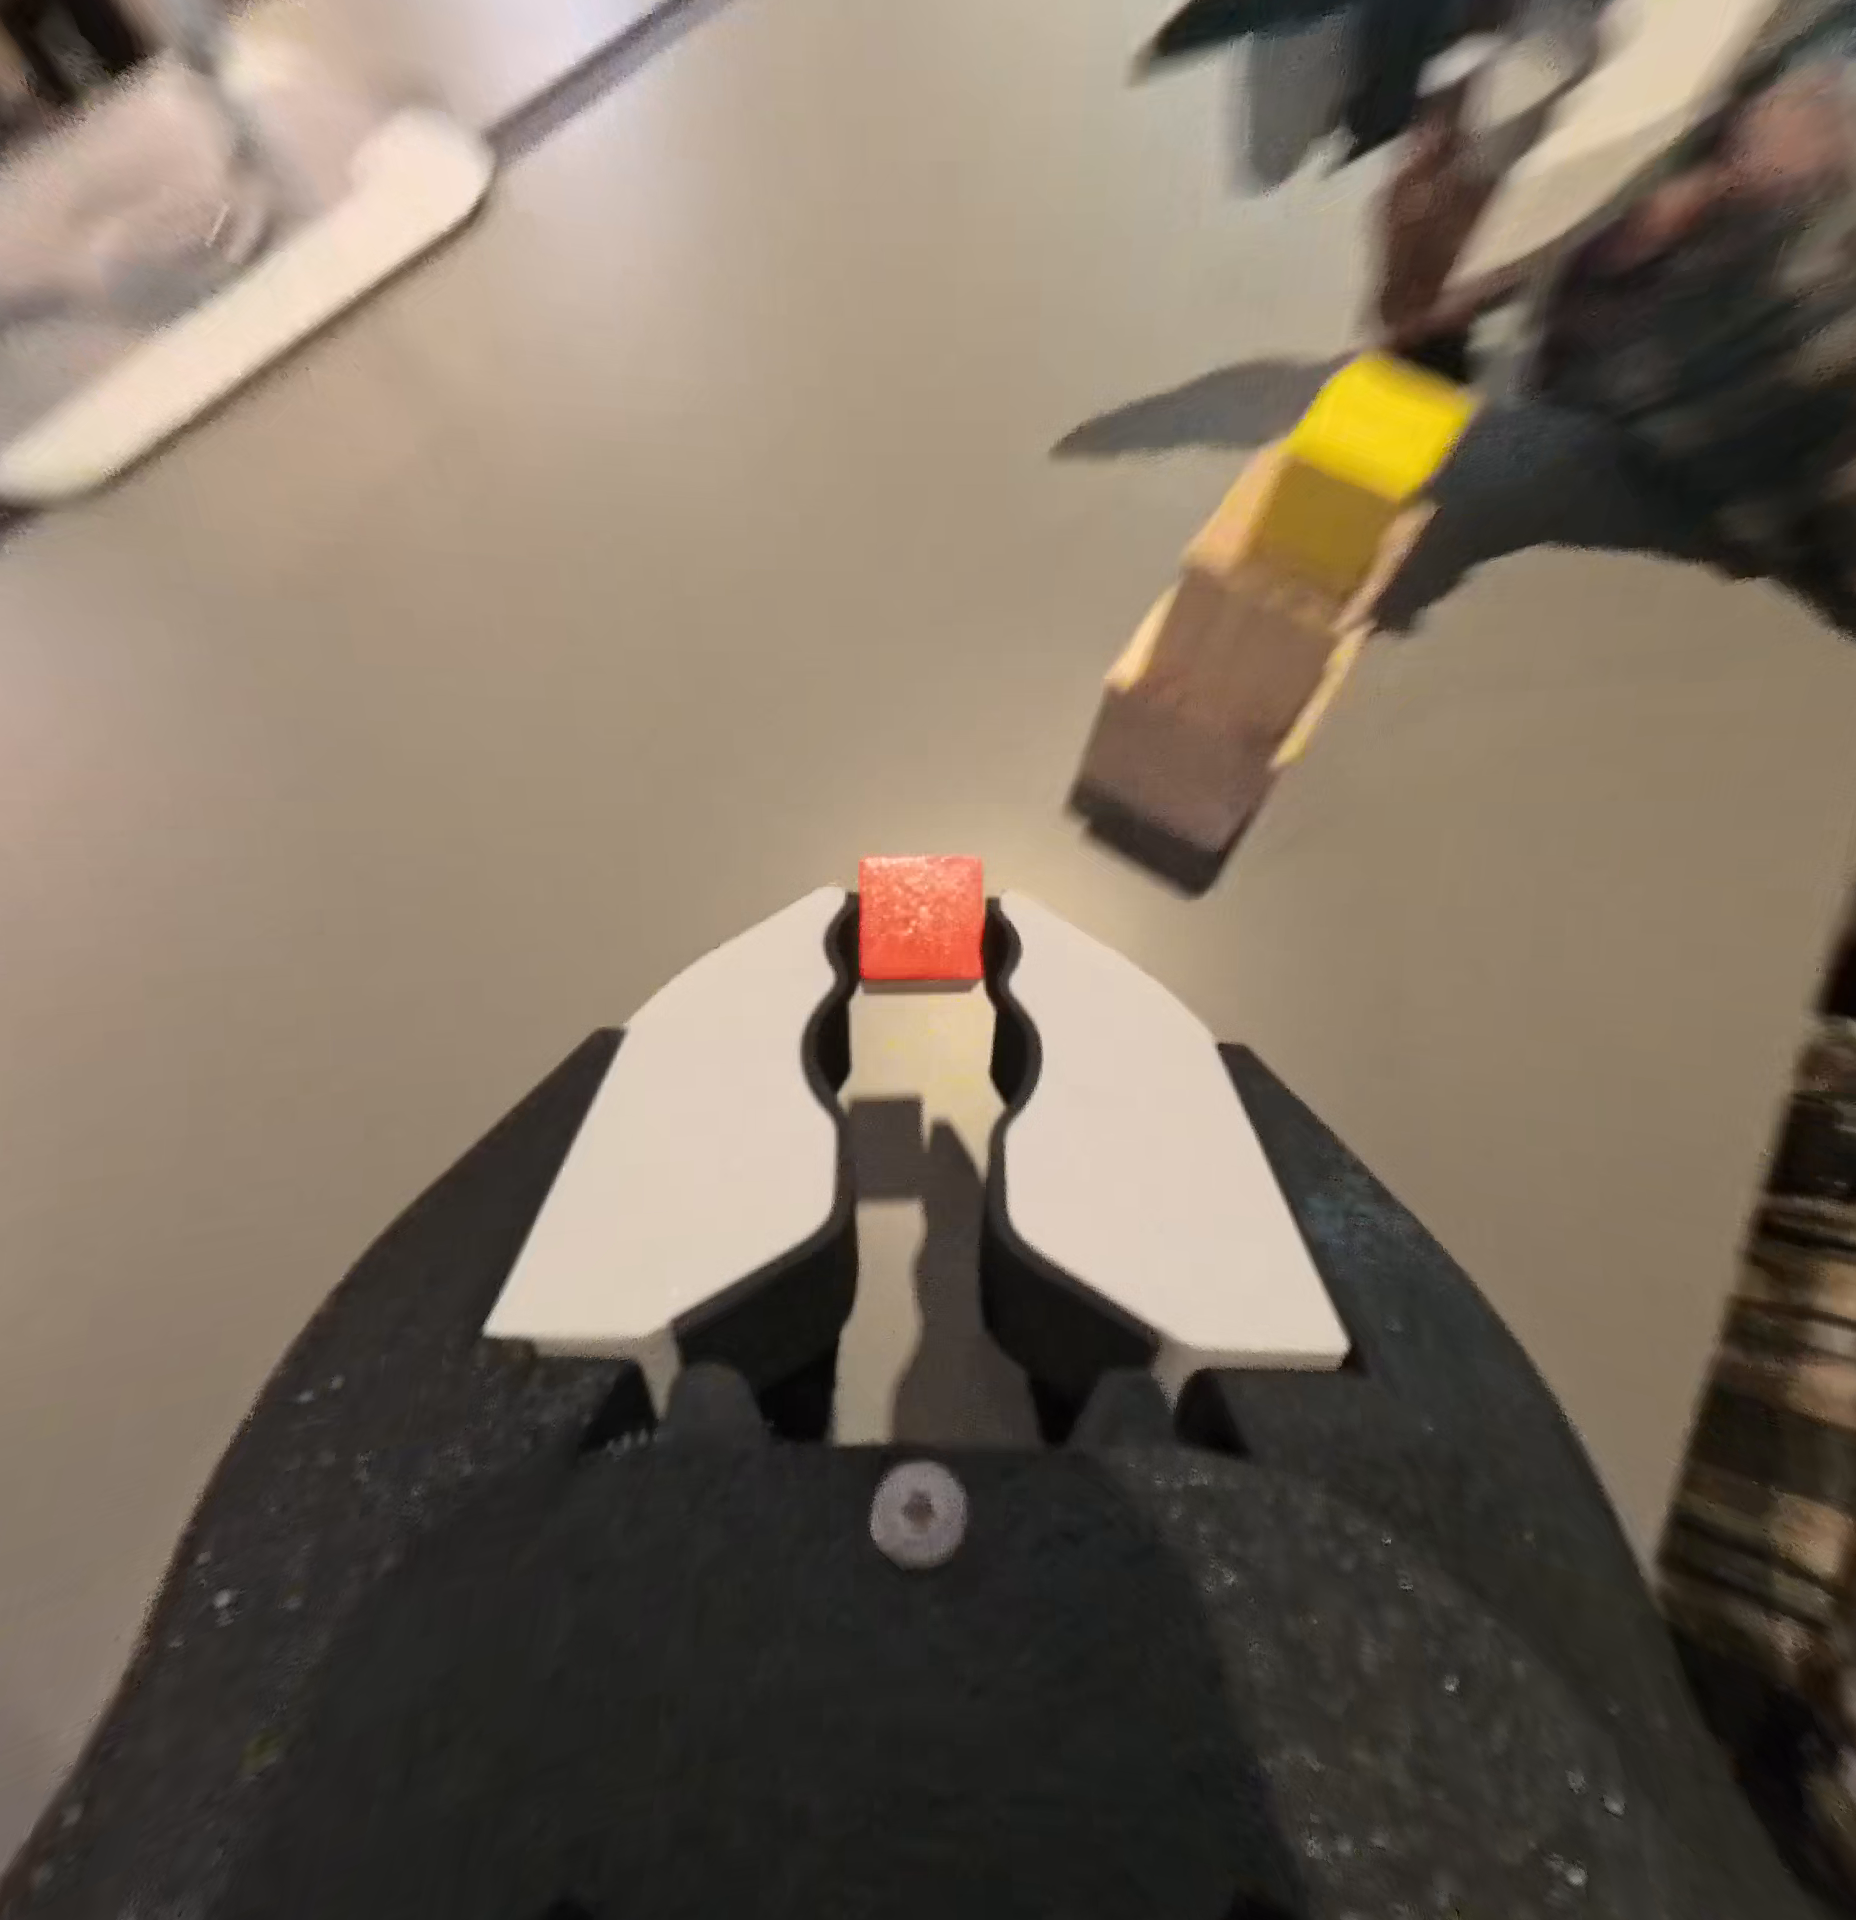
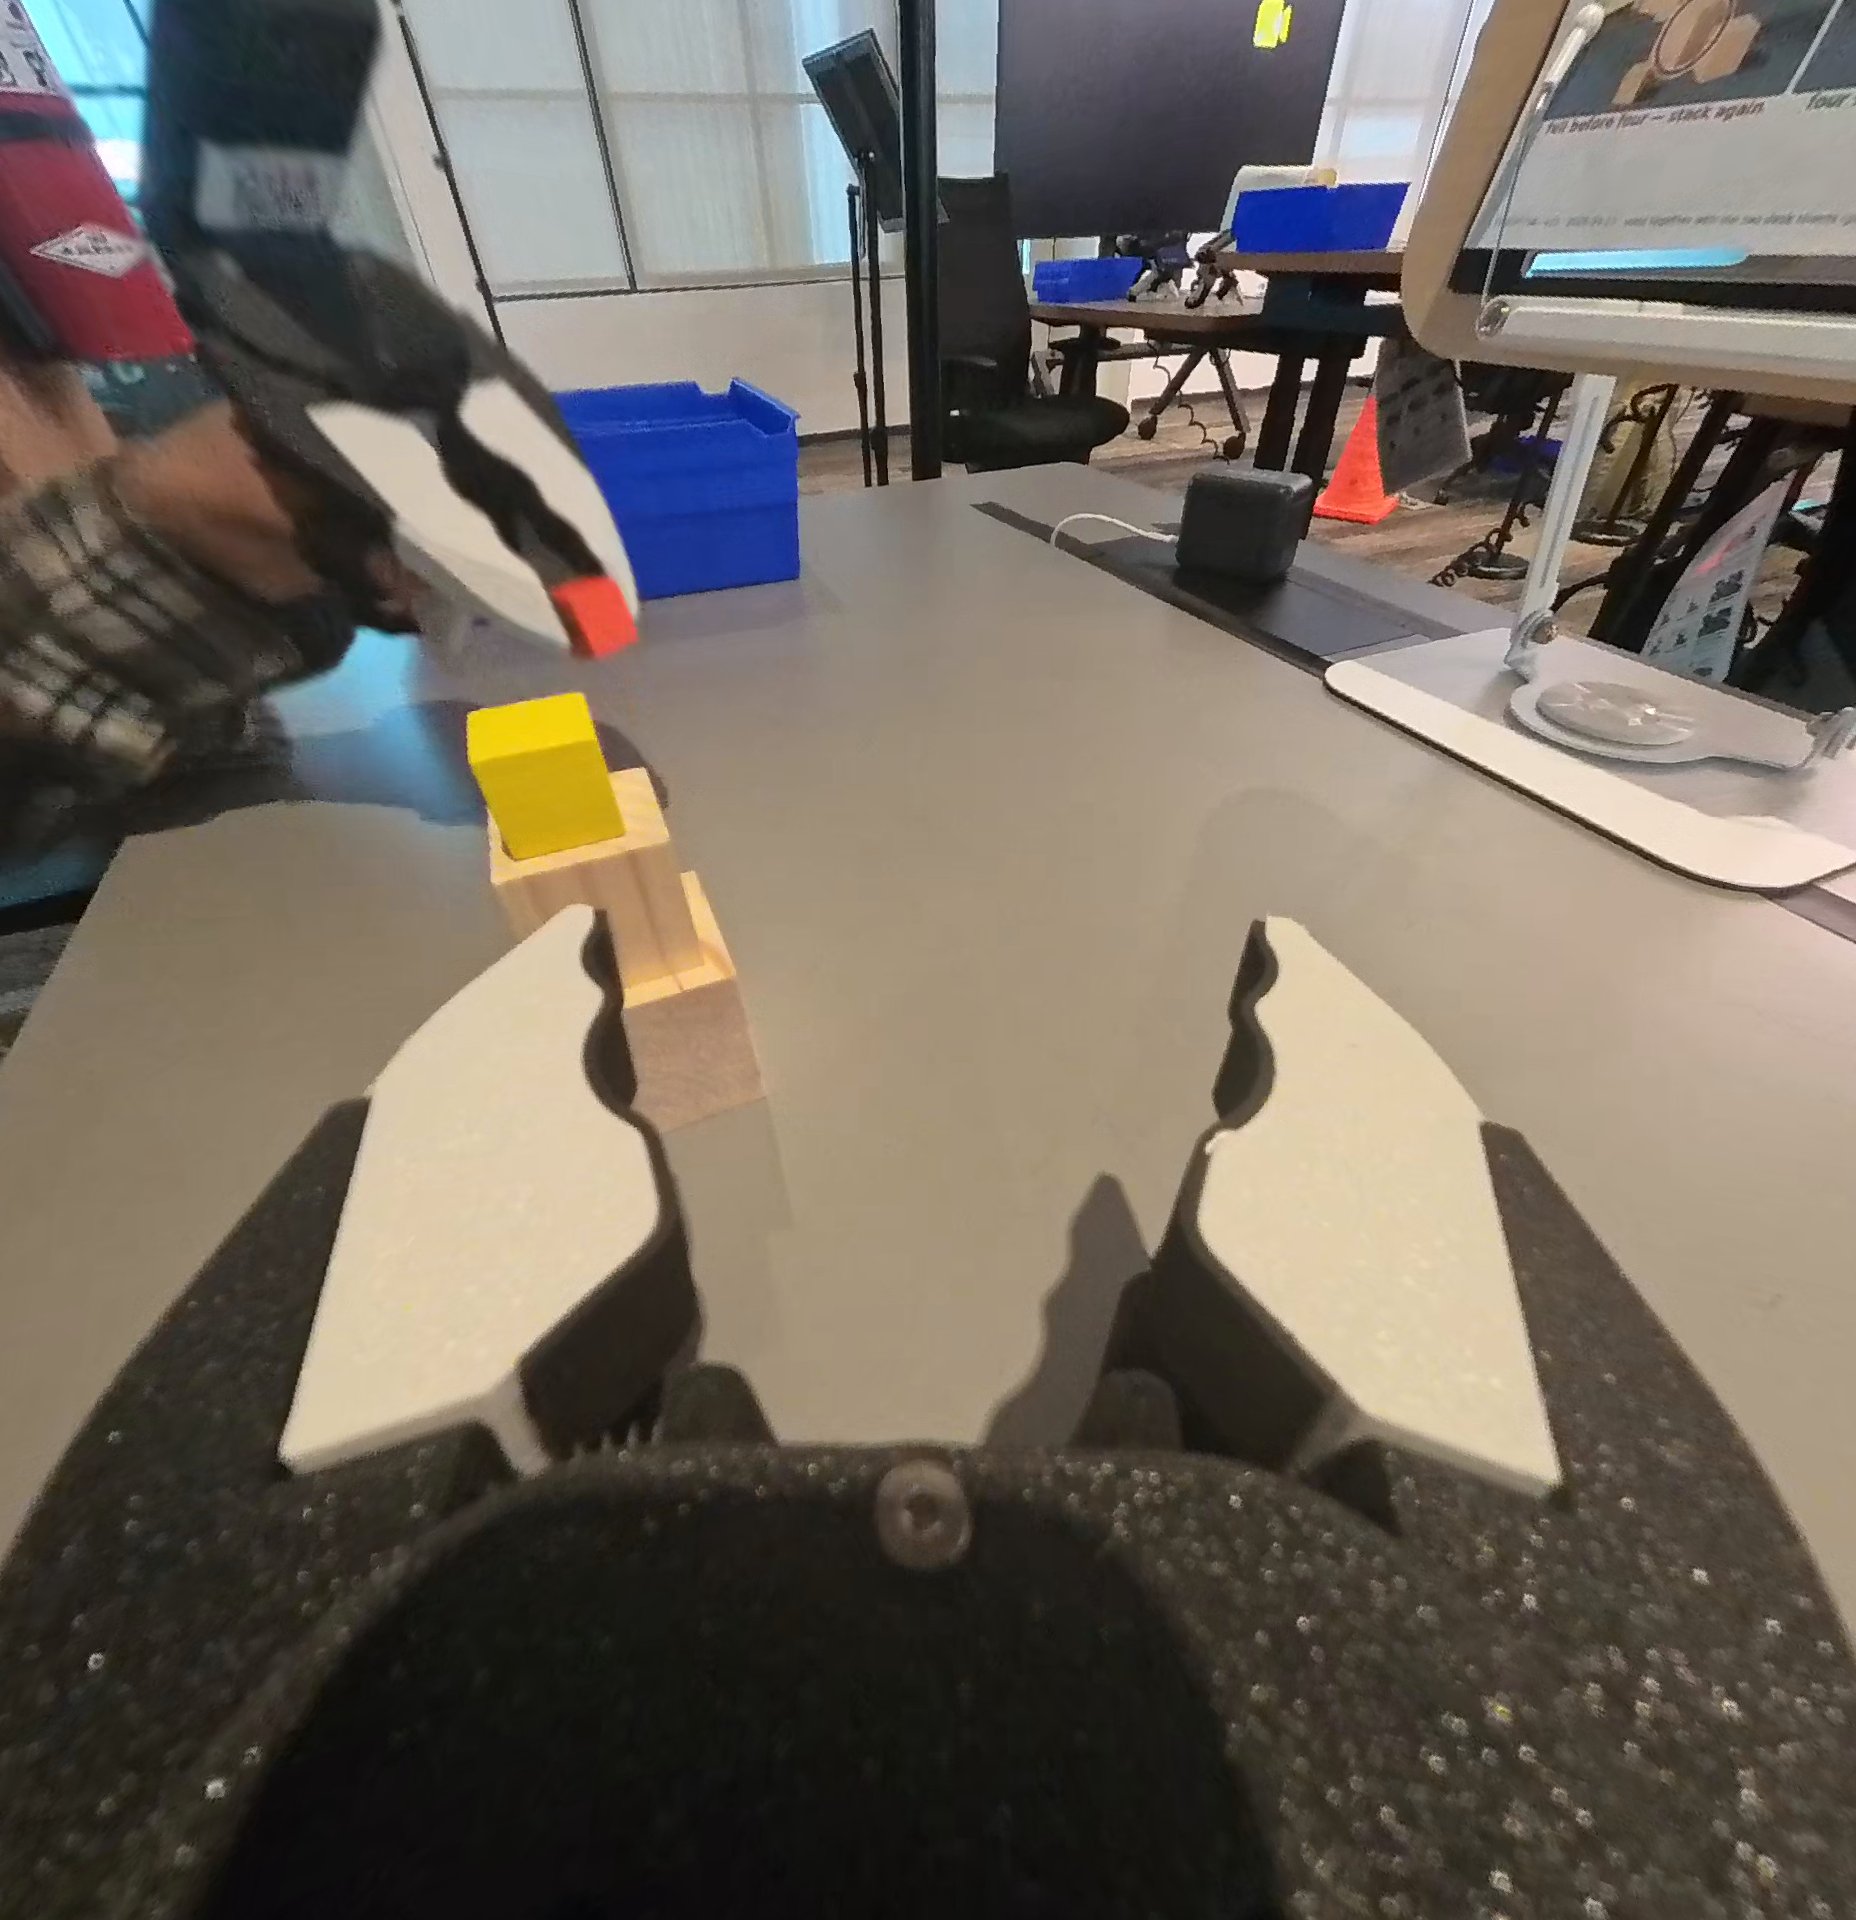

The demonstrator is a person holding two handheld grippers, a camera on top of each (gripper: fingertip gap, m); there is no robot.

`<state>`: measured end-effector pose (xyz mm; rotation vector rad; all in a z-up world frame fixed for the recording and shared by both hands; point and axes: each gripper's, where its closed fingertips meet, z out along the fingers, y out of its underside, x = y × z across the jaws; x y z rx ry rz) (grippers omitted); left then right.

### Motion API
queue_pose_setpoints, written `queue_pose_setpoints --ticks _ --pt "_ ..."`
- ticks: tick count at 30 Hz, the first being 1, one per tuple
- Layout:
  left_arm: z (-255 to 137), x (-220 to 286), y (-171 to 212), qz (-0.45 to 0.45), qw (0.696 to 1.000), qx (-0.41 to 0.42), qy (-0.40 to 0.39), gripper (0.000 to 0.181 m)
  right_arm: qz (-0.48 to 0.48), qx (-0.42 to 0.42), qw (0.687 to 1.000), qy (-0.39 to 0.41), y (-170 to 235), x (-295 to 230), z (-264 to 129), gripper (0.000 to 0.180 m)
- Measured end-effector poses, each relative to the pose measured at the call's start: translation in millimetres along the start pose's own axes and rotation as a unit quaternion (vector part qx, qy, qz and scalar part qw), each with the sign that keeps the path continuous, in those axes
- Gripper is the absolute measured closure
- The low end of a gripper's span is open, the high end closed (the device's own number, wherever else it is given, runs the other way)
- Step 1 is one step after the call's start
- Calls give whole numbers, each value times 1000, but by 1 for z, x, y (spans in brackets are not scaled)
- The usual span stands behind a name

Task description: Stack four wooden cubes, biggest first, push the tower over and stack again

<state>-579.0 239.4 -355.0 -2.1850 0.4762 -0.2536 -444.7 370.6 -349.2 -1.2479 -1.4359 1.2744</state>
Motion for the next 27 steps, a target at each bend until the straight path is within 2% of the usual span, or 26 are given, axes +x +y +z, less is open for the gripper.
queue_pose_setpoints --ticks 1,4,8,14,27 --pt "-1 11 -19 24 999 7 28 158 0 -1 1000 0 0 0 0 70" --pt "5 35 -61 97 992 -2 74 158 2 1 1000 2 0 1 -1 70" --pt "29 63 -82 151 979 -33 131 159 3 4 1000 3 0 2 -2 70" --pt "50 83 -81 160 967 -54 192 159 1 7 1000 0 -3 1 -3 70" --pt "57 83 -73 169 961 -76 205 158 0 8 1000 -1 -4 0 -3 70"
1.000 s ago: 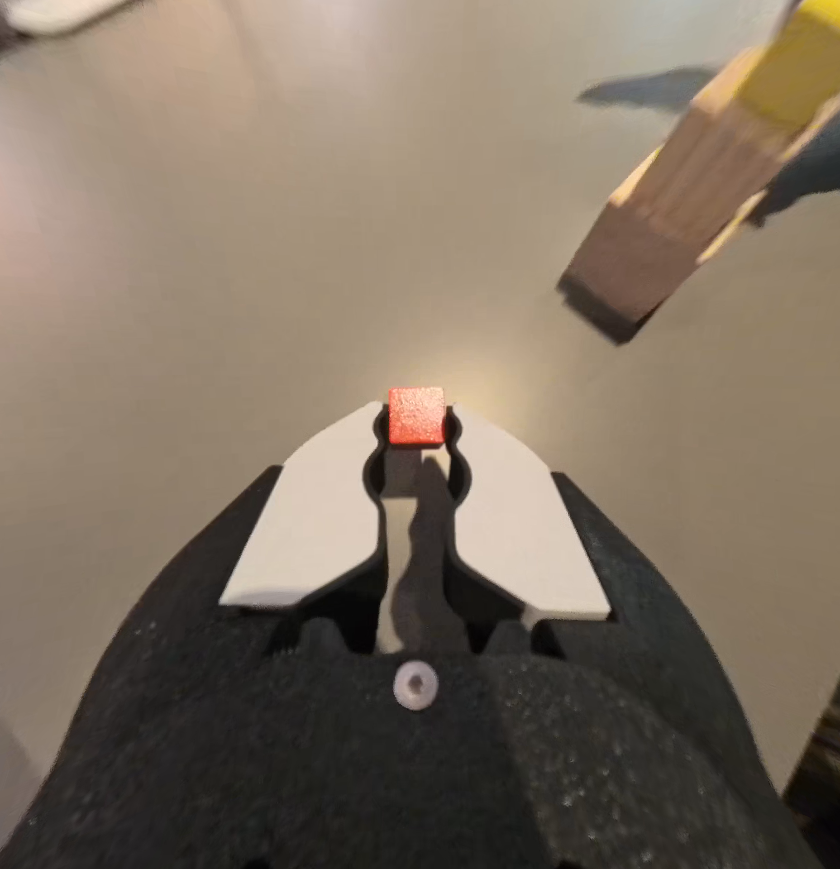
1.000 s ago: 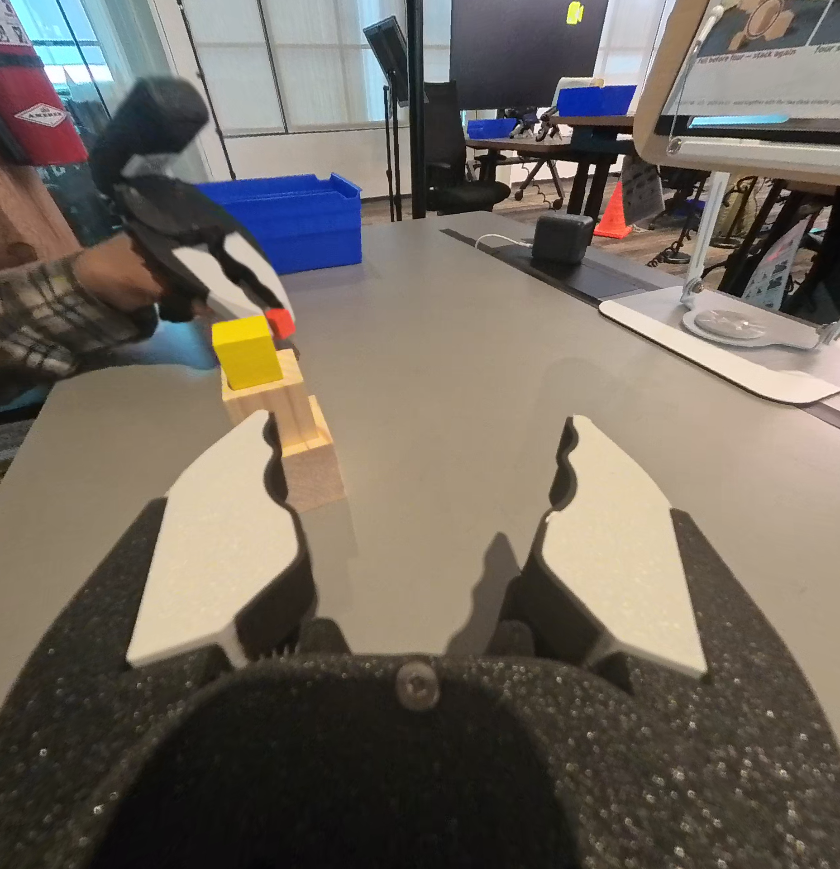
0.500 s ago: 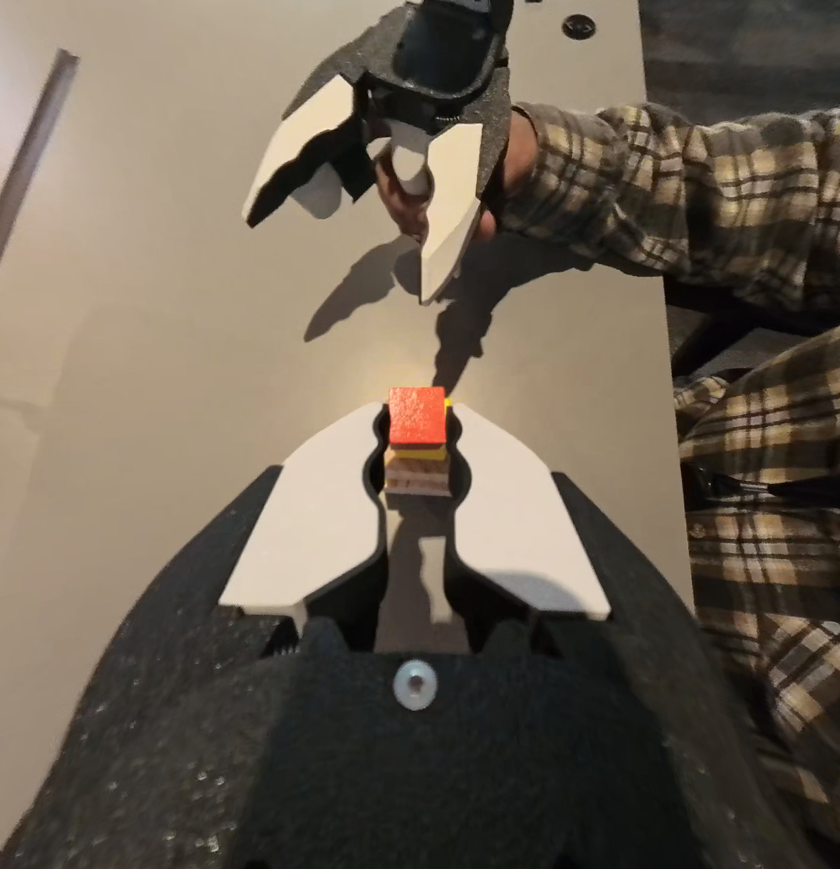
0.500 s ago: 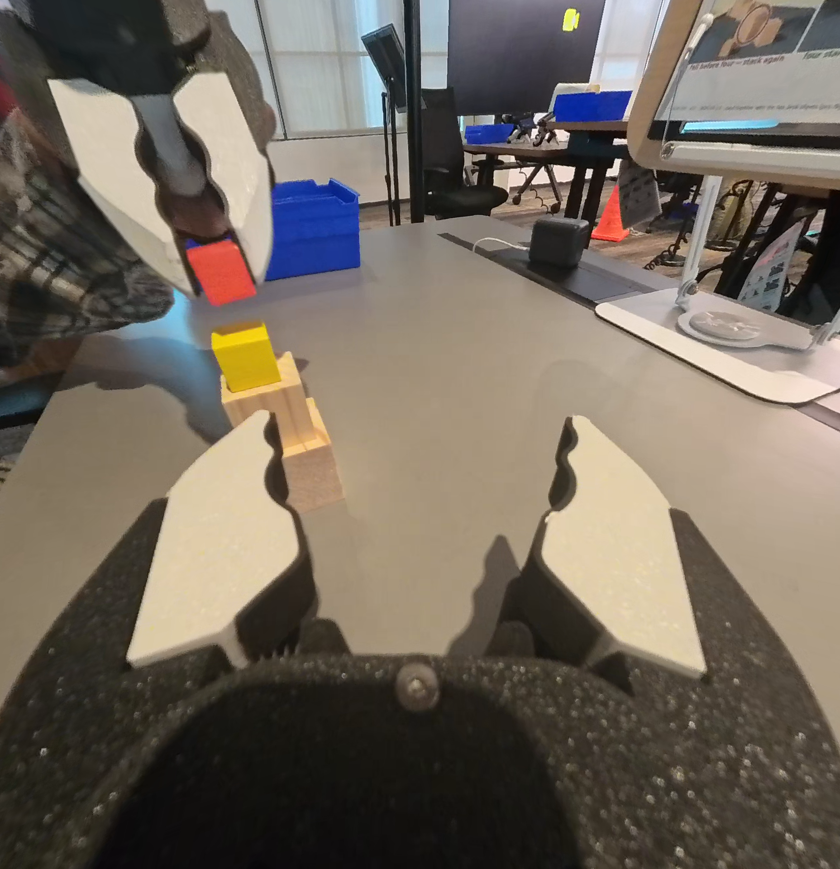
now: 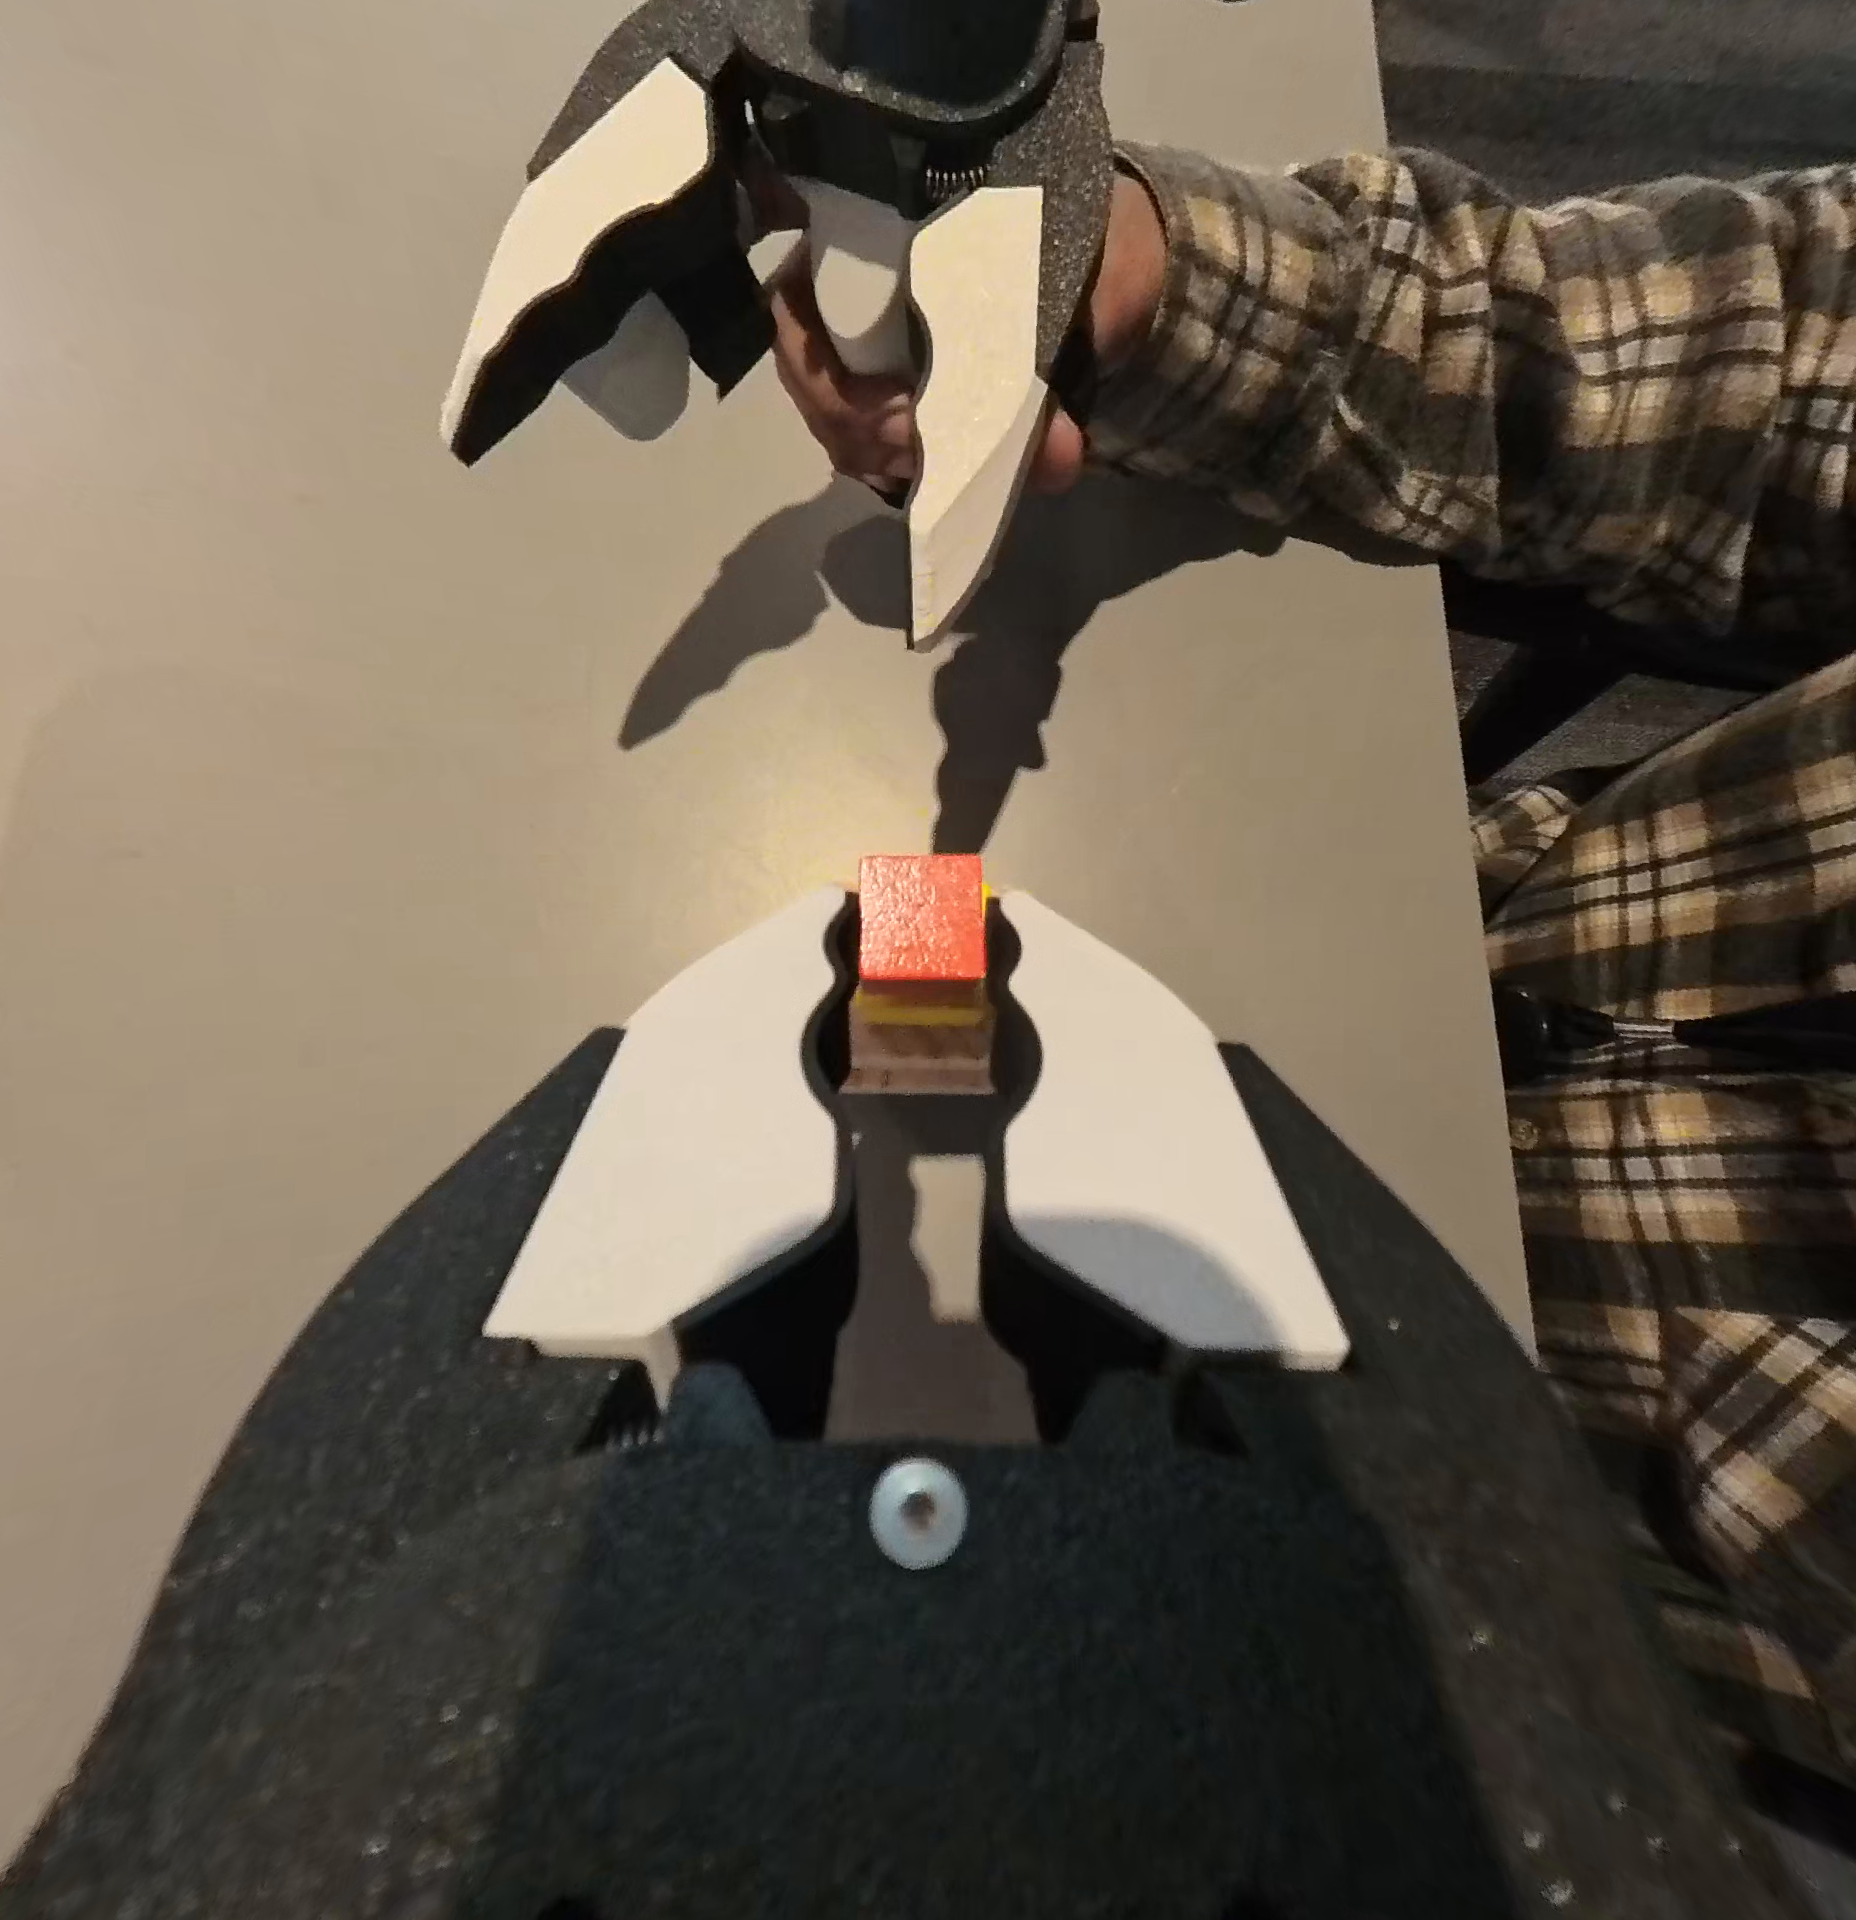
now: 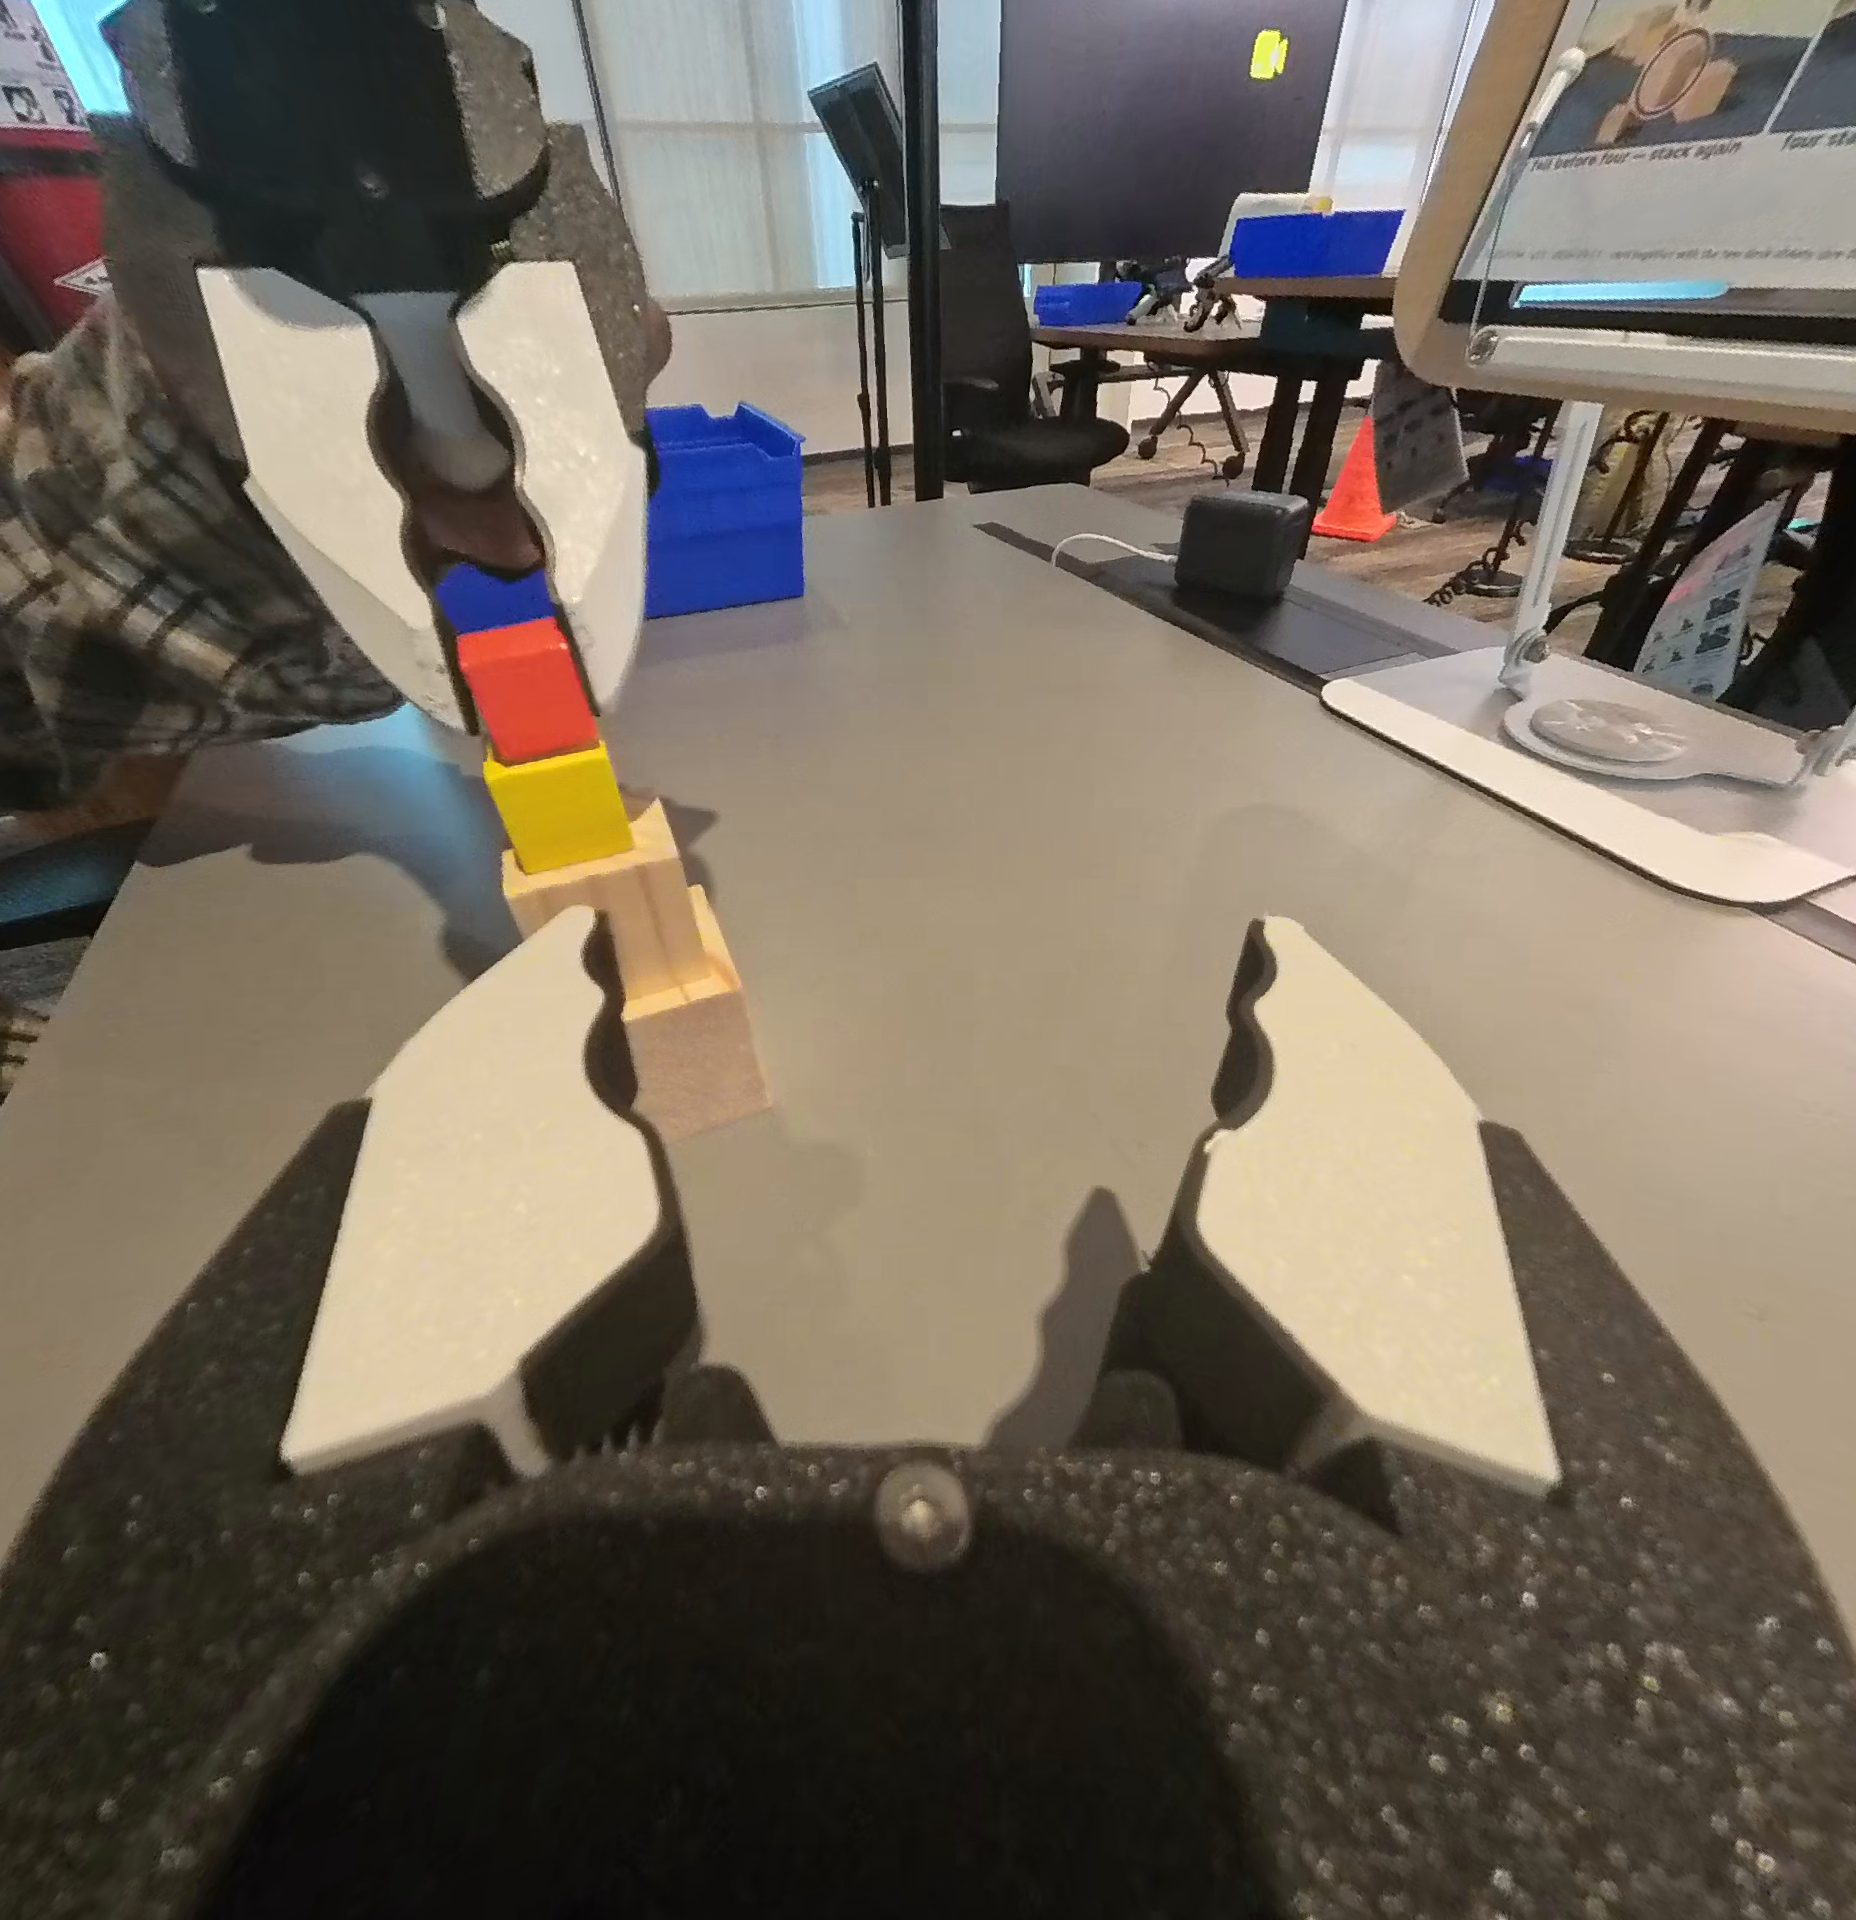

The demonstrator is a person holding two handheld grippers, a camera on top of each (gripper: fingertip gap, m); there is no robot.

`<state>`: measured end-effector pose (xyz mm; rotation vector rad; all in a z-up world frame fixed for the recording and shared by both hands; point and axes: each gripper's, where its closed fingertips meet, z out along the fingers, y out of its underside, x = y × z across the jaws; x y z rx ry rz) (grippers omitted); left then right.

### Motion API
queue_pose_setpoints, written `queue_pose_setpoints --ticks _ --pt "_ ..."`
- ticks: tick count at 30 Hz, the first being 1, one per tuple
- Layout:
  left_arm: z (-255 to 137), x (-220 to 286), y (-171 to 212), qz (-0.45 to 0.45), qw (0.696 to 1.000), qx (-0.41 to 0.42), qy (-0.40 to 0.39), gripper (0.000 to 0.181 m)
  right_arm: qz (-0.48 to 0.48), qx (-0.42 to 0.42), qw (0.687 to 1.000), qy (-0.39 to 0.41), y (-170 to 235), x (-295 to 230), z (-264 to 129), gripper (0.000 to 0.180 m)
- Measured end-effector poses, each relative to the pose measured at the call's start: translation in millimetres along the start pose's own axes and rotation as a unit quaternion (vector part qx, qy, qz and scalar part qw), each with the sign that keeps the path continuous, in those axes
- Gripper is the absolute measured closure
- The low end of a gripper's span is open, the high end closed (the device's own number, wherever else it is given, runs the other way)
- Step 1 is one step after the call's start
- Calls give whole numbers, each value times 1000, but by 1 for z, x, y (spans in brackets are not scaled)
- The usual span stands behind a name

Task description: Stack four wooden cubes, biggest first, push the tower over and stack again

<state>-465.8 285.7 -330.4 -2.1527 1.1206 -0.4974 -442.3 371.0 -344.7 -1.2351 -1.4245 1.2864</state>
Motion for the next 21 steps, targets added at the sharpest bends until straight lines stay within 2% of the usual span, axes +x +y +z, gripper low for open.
queue_pose_setpoints --ticks 11,14,18,21 --pt "1 1 2 -5 1000 -1 11 158 1 -2 1000 0 1 0 0 70" --pt "2 0 2 -8 1000 1 9 147 1 -1 1000 0 1 0 0 70" --pt "3 2 0 -4 1000 6 12 145 1 -2 1000 0 1 0 0 70" --pt "-11 3 -6 1 999 30 10 131 0 0 1000 1 0 1 0 70"
